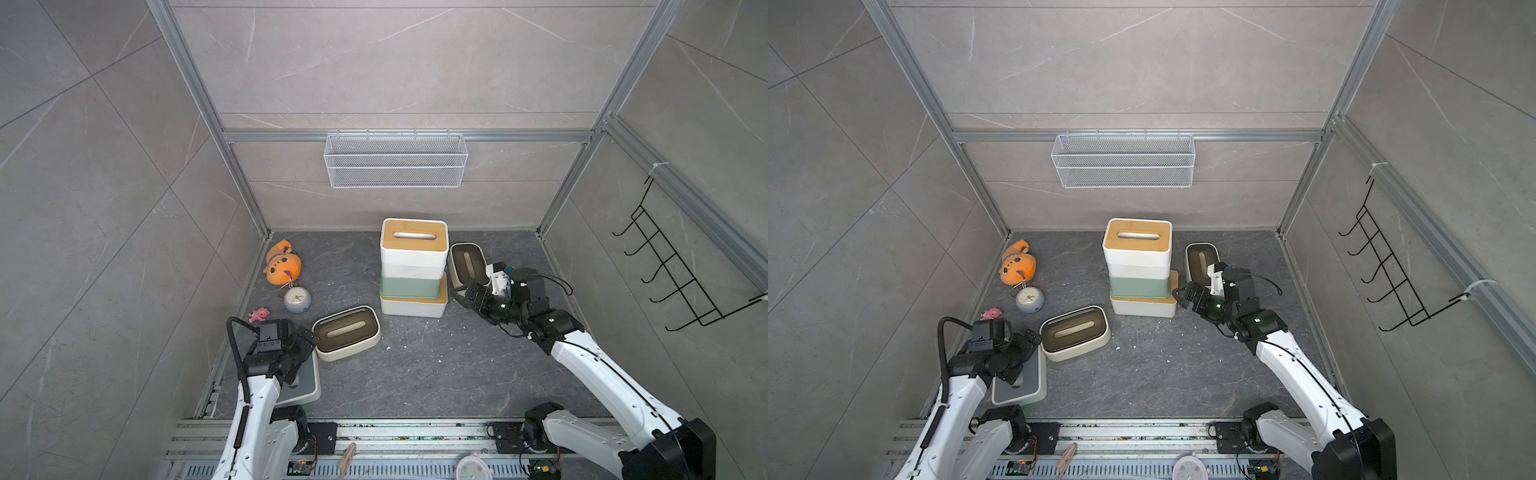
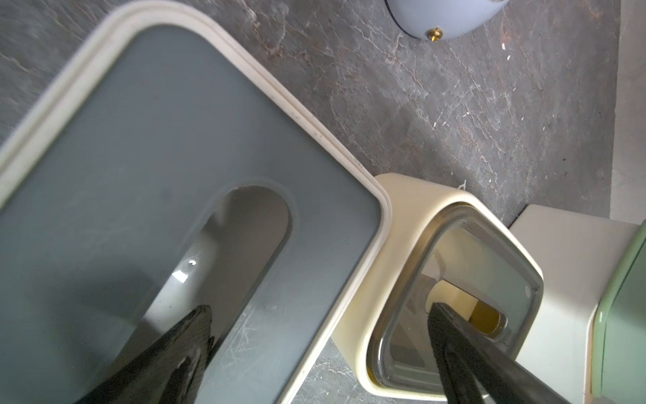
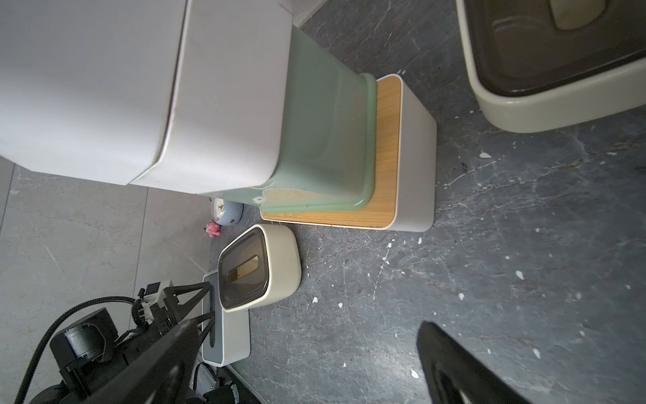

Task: Stack the tissue boxes
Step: Pick up the tissue box from the center of the board.

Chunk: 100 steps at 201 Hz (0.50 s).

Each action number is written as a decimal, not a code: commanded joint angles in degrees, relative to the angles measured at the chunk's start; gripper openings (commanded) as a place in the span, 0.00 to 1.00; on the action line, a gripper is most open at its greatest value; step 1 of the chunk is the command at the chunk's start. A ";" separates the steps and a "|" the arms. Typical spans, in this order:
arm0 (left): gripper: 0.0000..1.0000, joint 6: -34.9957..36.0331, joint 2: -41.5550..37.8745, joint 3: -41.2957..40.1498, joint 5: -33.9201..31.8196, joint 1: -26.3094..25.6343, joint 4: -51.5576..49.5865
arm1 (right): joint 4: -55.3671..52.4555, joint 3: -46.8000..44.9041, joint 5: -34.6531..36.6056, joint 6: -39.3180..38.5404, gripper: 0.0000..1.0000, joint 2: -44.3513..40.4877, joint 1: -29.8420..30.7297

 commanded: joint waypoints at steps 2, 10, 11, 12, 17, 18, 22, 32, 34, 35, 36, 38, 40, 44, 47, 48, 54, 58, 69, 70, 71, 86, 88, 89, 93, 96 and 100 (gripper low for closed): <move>0.97 1.18 -0.66 -0.56 5.59 0.04 1.57 | 1.58 -1.07 -0.79 0.77 1.00 0.39 0.28; 0.97 1.21 -0.99 -0.87 6.12 -0.18 1.48 | 1.71 -1.22 -0.84 0.77 1.00 0.36 0.31; 0.97 1.26 -1.04 -0.88 6.12 -0.25 1.52 | 1.71 -1.25 -0.84 0.80 1.00 0.39 0.28; 0.97 1.24 -1.11 -0.88 6.12 -0.28 1.49 | 1.67 -1.26 -0.84 0.82 1.00 0.41 0.32; 0.96 1.17 -1.38 -0.95 5.91 -0.89 1.32 | 1.78 -1.36 -0.84 0.84 1.00 0.38 0.30; 0.96 1.10 -1.41 -1.01 5.84 -1.00 1.31 | 1.84 -1.36 -0.84 0.84 1.00 0.36 0.37; 0.96 0.91 -1.64 -1.04 5.47 -1.69 1.23 | 1.96 -1.50 -0.88 0.92 1.00 0.37 0.43; 0.94 0.26 -2.05 -1.12 4.18 -3.58 1.22 | 2.37 -1.78 -1.16 1.19 1.00 0.50 0.43; 0.94 0.14 -2.10 -1.14 3.83 -4.05 1.23 | 2.43 -1.86 -1.12 1.25 1.00 0.51 0.50; 0.94 0.07 -2.08 -1.15 3.83 -4.25 1.17 | 2.51 -1.83 -1.16 1.30 1.00 0.51 0.51; 0.94 -0.06 -2.07 -1.11 3.66 -4.39 1.10 | 2.55 -1.86 -1.18 1.33 1.00 0.51 0.52; 0.94 -0.13 -2.07 -1.14 3.31 -4.76 1.00 | 2.70 -1.95 -1.21 1.40 1.00 0.56 0.50; 0.93 -0.28 -2.06 -1.19 2.98 -5.14 0.85 | 2.75 -1.95 -1.29 1.54 1.00 0.55 0.52; 0.93 -0.73 -2.02 -1.24 2.37 -5.93 0.54 | 2.97 -2.06 -1.37 1.61 1.00 0.67 0.59; 0.92 -0.98 -1.98 -1.28 1.88 -6.52 0.32 | 3.07 -2.06 -1.48 1.74 1.00 0.75 0.61; 0.92 -1.11 -1.98 -1.30 1.67 -6.71 0.23 | 3.10 -2.06 -1.51 1.77 1.00 0.72 0.66; 0.92 -1.66 -2.00 -1.41 0.75 -7.85 -0.30 | 3.20 -2.14 -1.56 1.77 1.00 0.92 0.75; 0.91 -2.19 -2.02 -1.44 0.01 -8.54 -0.75 | 3.25 -2.10 -1.55 1.83 1.00 0.92 0.79; 0.89 -3.60 -2.11 -1.81 -1.59 -9.97 -1.84 | 3.30 -2.07 -1.54 1.82 1.00 0.87 1.04; 0.88 -3.70 -2.09 -1.79 -1.69 -10.11 -1.94 | 3.30 -2.11 -1.54 1.85 1.00 0.91 1.00; 0.88 -3.79 -2.07 -1.86 -1.83 -10.22 -2.00 | 3.30 -2.13 -1.50 1.91 1.00 0.89 1.03; 0.85 -4.38 -1.83 -2.19 -3.49 -11.78 -2.61 | 3.30 -2.07 -1.31 1.95 1.00 0.81 1.22; 0.84 -4.36 -1.83 -2.18 -3.67 -11.99 -2.72 | 3.30 -2.09 -1.33 1.97 1.00 0.83 1.23; 0.84 -4.43 -1.73 -2.19 -3.83 -12.09 -2.73 | 3.30 -2.12 -1.31 1.93 1.00 0.85 1.23; 0.82 -4.41 -1.44 -2.20 -4.19 -12.39 -2.86 | 3.30 -2.14 -1.29 1.97 1.00 0.80 1.37; 0.81 -4.36 -1.21 -2.19 -4.32 -12.66 -2.94 | 3.30 -2.11 -1.29 1.98 0.99 0.75 1.32; 0.79 -4.28 -0.92 -2.12 -4.57 -12.85 -2.98 | 3.30 -2.15 -1.28 2.04 1.00 0.77 1.44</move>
